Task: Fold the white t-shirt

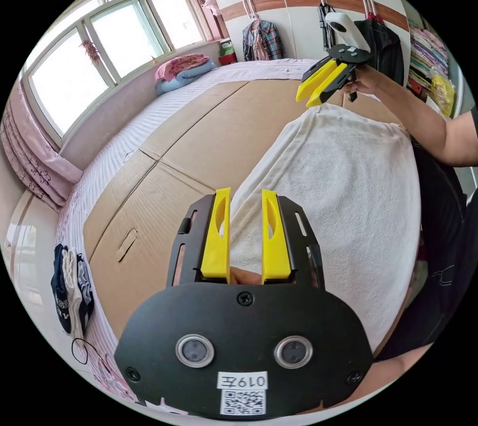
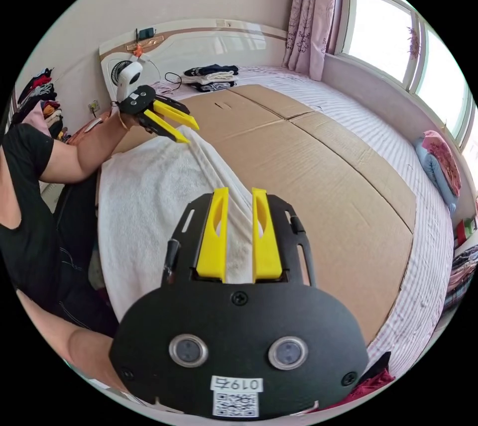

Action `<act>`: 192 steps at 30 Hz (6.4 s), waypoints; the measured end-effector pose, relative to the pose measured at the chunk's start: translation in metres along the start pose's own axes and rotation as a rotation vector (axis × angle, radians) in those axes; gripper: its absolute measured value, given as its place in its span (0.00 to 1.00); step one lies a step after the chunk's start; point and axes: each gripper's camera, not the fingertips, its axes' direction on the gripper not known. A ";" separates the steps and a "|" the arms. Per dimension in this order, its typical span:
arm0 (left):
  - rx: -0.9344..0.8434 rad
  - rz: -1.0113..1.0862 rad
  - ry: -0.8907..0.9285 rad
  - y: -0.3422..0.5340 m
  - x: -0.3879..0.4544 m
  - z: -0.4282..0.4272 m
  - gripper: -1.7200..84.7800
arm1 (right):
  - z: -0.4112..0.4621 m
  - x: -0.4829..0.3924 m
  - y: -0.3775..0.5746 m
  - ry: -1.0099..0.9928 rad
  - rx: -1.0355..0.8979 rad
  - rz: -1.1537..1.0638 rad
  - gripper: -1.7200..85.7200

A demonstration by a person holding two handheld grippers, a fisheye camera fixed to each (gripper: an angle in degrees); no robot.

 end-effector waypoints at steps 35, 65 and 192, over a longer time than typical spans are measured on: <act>-0.119 0.018 -0.040 -0.004 -0.015 0.134 0.09 | 0.115 0.029 -0.074 0.095 -0.276 -0.074 0.07; -0.106 0.014 -0.068 0.014 -0.003 0.155 0.03 | 0.081 0.049 -0.084 0.091 -0.248 -0.087 0.01; -0.117 -0.811 0.019 0.309 -0.187 0.182 0.04 | -0.115 0.302 -0.013 0.102 -0.312 0.611 0.03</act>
